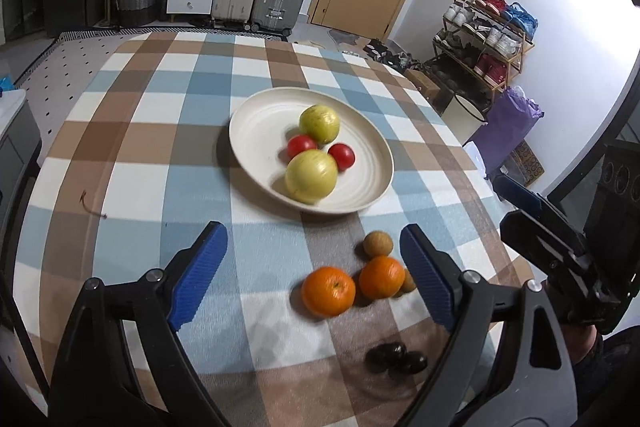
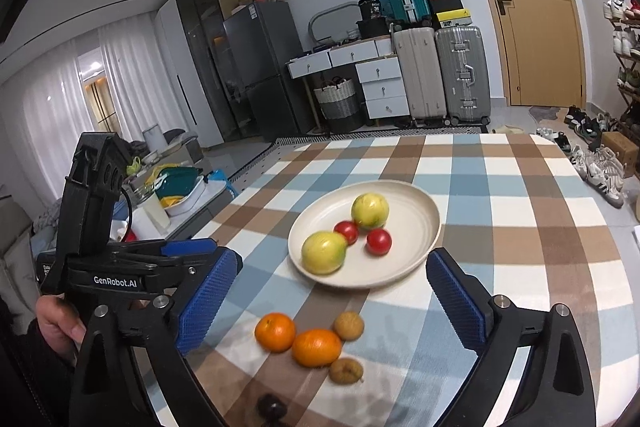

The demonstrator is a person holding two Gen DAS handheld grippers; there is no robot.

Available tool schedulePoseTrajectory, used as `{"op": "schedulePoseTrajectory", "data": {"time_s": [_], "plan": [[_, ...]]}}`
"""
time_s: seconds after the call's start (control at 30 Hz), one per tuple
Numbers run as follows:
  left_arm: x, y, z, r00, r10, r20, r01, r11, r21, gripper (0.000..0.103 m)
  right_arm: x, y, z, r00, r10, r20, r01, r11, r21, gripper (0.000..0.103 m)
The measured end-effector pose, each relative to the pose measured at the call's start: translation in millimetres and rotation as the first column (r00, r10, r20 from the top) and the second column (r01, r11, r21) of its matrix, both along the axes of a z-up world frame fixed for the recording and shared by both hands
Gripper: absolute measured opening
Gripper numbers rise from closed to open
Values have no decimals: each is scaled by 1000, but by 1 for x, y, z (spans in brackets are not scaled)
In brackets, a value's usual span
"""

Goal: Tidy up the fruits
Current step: 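Withdraw both grippers from the plate toward the remaining fruits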

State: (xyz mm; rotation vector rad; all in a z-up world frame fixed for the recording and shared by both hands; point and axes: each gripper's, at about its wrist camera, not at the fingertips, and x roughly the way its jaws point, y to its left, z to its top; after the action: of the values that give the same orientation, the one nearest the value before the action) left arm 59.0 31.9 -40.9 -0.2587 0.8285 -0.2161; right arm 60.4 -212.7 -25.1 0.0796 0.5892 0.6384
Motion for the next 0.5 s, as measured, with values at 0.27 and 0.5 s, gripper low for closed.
{"op": "schedulePoseTrajectory", "data": {"time_s": [0.27,0.5], "plan": [[-13,2,-10,999,41,20,-42,999,17,101,-15,5,-11,1000,5,-3,-5,1000,-27,100],[-20,3,-17,997,68,29,-69,997,45,102,-19,9,-23,1000,10,-26,-12,998,-54,100]]}}
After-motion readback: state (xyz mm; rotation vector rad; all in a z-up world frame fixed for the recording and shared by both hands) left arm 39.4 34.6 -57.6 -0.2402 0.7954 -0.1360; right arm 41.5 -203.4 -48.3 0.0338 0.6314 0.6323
